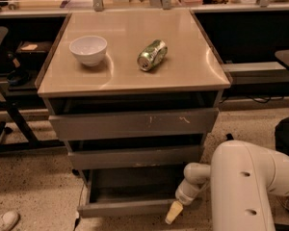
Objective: Open bottom drawer
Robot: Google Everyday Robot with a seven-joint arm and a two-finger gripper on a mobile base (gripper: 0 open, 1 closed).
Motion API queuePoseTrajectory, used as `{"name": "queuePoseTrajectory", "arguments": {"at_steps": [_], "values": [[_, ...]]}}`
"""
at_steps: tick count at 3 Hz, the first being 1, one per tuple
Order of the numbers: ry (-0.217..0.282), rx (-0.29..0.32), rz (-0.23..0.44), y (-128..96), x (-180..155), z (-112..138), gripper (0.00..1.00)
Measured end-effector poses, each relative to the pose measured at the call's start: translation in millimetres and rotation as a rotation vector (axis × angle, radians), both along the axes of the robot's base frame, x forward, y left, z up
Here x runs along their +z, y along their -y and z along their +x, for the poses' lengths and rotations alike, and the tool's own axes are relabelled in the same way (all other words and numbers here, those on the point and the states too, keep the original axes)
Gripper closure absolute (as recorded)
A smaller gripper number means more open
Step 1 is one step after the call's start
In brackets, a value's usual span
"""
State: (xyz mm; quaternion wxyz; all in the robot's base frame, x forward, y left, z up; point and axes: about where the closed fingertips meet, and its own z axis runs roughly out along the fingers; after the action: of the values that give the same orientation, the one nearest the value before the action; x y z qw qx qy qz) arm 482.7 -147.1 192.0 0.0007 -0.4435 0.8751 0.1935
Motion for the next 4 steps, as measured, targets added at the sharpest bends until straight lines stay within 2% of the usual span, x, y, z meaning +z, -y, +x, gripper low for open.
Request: {"name": "queuePoseTrajectory", "arguments": {"at_steps": [2,3,4], "values": [[-0.085,0.0,-0.007,16.9,8.8,-52.8,0.0],[-0.105,0.014,0.005,16.2,11.2,-66.0,0.0],[-0.161,0.038,0.049,8.1,5.7,-80.1,0.0]]}}
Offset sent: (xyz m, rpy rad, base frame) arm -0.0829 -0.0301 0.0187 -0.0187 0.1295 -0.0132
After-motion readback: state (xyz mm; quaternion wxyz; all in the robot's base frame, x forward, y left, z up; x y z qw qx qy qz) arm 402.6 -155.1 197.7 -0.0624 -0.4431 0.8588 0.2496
